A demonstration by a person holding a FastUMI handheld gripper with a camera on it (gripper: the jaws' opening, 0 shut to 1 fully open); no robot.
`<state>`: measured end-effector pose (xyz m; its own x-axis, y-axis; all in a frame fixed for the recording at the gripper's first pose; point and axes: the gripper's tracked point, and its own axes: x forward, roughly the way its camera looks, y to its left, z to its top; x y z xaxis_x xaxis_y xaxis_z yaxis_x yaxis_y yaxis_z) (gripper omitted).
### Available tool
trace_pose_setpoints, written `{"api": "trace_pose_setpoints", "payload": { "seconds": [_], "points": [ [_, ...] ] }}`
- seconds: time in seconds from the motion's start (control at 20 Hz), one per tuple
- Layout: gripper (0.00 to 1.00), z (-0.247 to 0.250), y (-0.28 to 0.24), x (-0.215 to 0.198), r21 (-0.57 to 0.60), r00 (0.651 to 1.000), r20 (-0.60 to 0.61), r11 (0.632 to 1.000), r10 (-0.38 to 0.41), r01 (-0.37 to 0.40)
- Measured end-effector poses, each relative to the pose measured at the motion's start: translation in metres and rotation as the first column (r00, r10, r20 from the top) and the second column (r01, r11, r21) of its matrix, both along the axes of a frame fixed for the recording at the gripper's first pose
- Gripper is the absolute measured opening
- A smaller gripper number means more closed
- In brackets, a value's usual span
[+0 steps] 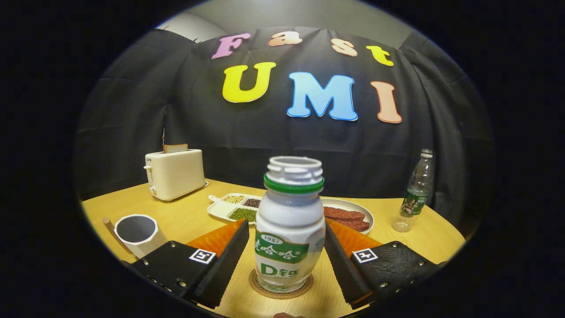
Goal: Take the bottle from table, then pour the juice into the cup, finally place the bottle on the coaster
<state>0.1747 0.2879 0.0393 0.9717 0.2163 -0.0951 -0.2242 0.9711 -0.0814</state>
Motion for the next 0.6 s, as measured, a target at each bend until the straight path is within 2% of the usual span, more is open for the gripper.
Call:
{"api": "trace_pose_setpoints", "payload": {
  "seconds": [0.35, 0.6],
  "points": [
    [0.97, 0.069, -0.012, -0.038, -0.034, 0.994, 0.055, 0.995, -0.09, 0.092],
    [0.97, 0.123, -0.016, -0.061, 0.025, 0.989, 0.106, 0.995, -0.102, 0.099]
  ]
}}
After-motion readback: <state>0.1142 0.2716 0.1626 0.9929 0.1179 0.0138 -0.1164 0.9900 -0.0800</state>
